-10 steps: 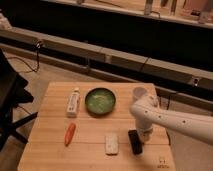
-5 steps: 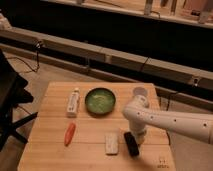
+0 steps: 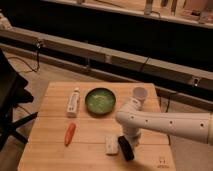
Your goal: Push the eraser across the table
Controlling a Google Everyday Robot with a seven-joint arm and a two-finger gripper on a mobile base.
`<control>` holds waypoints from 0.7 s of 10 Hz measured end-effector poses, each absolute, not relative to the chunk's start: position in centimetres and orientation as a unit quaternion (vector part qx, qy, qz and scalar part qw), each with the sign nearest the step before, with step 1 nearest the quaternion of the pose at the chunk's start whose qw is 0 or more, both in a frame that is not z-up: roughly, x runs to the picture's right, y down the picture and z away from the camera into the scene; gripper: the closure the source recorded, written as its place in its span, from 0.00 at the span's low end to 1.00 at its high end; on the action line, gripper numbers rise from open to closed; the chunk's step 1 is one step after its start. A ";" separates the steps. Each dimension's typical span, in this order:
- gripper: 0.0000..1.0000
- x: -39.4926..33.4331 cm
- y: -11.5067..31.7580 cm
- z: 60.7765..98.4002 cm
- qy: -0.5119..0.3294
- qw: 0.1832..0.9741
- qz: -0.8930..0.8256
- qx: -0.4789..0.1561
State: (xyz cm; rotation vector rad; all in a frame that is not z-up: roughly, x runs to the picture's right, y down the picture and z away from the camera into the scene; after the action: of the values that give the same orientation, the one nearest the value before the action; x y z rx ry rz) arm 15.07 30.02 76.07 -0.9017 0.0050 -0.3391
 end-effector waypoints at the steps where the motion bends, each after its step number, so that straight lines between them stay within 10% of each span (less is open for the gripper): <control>1: 0.92 15.0 30.1 76.0 -0.012 0.884 -0.165 -0.437; 5: 0.83 15.9 29.1 75.3 -0.033 0.890 -0.152 -0.429; 7: 0.97 14.8 29.2 75.7 -0.025 0.886 -0.166 -0.432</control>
State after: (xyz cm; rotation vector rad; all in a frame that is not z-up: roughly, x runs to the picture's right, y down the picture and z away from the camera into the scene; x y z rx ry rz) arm 14.77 29.15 75.70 -0.8989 -0.0520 -0.3453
